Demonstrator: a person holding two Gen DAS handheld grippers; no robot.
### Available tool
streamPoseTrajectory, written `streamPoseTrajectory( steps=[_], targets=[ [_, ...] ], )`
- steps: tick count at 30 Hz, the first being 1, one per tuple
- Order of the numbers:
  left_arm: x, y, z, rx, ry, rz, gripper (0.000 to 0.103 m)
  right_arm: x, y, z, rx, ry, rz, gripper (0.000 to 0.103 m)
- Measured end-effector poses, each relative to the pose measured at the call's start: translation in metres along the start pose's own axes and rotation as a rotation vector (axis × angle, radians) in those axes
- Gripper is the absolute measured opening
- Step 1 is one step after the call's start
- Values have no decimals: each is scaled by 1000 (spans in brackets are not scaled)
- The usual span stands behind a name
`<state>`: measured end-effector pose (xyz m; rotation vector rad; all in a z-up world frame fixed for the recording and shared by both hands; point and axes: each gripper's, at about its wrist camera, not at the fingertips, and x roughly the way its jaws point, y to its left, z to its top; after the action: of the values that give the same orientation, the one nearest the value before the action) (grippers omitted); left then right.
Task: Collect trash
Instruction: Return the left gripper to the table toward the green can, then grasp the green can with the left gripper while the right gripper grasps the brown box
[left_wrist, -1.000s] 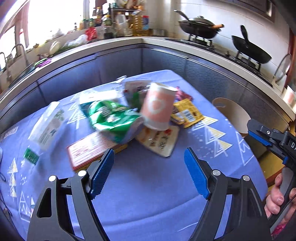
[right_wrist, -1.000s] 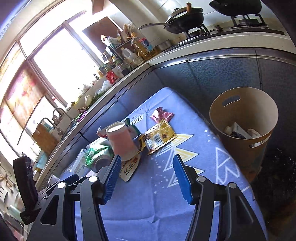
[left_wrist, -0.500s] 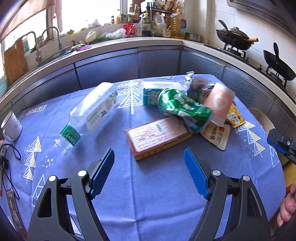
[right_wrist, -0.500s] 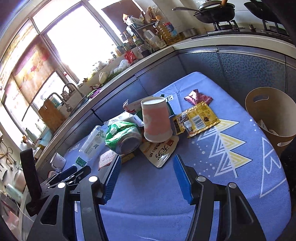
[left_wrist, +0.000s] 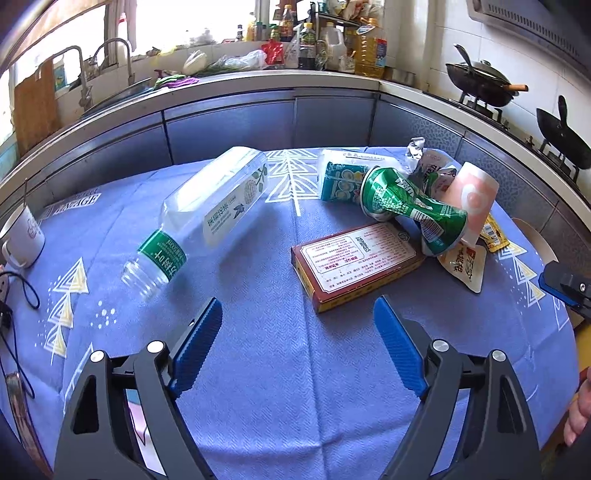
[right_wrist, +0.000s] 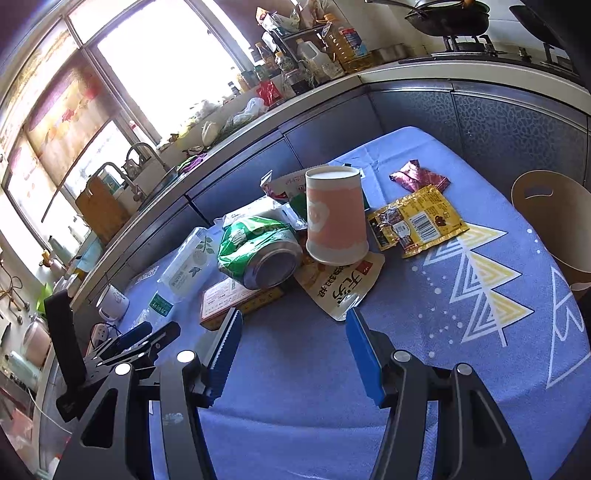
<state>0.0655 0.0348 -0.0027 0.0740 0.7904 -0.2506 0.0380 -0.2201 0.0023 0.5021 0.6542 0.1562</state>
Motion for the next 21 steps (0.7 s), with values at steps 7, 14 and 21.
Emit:
streamPoseTrajectory(
  steps=[7, 14, 21],
  targets=[
    [7, 15, 9, -40, 16, -62, 84, 19, 6, 10, 27, 31, 45, 59],
    [18, 23, 36, -167, 73, -275, 84, 47, 18, 52, 6, 13, 72, 59],
    [68, 9, 71, -322, 226, -581, 84, 51, 18, 59, 4, -7, 60, 59]
  ],
)
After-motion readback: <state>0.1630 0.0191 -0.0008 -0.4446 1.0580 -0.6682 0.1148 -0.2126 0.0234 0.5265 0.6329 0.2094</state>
